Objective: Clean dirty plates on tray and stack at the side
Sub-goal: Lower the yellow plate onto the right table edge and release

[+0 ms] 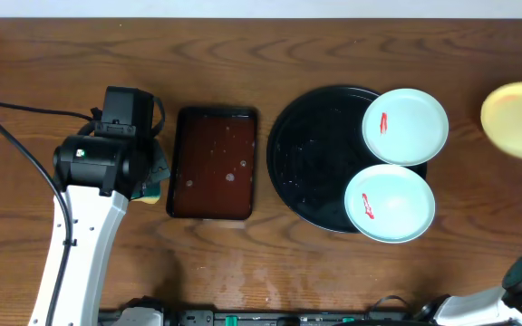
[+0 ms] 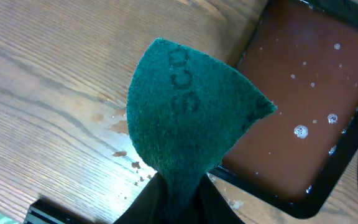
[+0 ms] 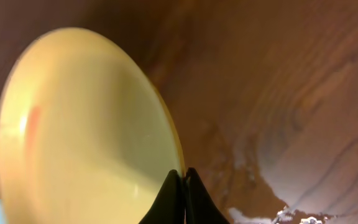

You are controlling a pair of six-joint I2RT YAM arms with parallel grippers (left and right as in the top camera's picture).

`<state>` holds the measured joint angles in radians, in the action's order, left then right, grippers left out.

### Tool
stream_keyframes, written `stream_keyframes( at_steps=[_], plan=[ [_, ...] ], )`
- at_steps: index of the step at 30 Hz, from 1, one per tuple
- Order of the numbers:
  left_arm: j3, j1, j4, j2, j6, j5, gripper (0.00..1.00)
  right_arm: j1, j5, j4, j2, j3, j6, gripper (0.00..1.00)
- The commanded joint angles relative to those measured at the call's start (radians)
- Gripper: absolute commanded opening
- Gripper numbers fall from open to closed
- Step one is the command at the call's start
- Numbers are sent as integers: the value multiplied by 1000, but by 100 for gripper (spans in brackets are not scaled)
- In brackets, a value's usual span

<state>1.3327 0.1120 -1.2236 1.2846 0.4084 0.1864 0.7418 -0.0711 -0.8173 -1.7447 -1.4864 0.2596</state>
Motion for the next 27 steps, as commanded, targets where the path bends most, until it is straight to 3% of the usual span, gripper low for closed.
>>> stream_keyframes(
  at_steps=[1, 6, 7, 9, 12, 15, 20, 27],
  plan=[
    [-5, -5, 1, -4, 9, 12, 17, 10, 0, 64, -10, 148, -2, 1],
    [-5, -5, 1, -4, 8, 12, 17, 10, 66, 269, -10, 371, 38, 1],
    [-5, -5, 1, -4, 8, 12, 17, 10, 60, 281, -10, 380, 50, 5],
    [-5, -5, 1, -4, 8, 12, 17, 9, 48, 280, -10, 378, 50, 32],
    [-5, -5, 1, -4, 9, 12, 17, 8, -69, 247, -6, 346, -5, 50],
    [-5, -5, 1, -4, 9, 12, 17, -15, -196, 164, -6, 251, -90, 55],
    [-5, -5, 2, -4, 9, 8, 17, -115, -196, 7, -6, 74, -217, 60],
    [-5, -5, -2, -4, 9, 8, 23, -325, -133, 49, -19, 37, -348, 65]
  ],
)
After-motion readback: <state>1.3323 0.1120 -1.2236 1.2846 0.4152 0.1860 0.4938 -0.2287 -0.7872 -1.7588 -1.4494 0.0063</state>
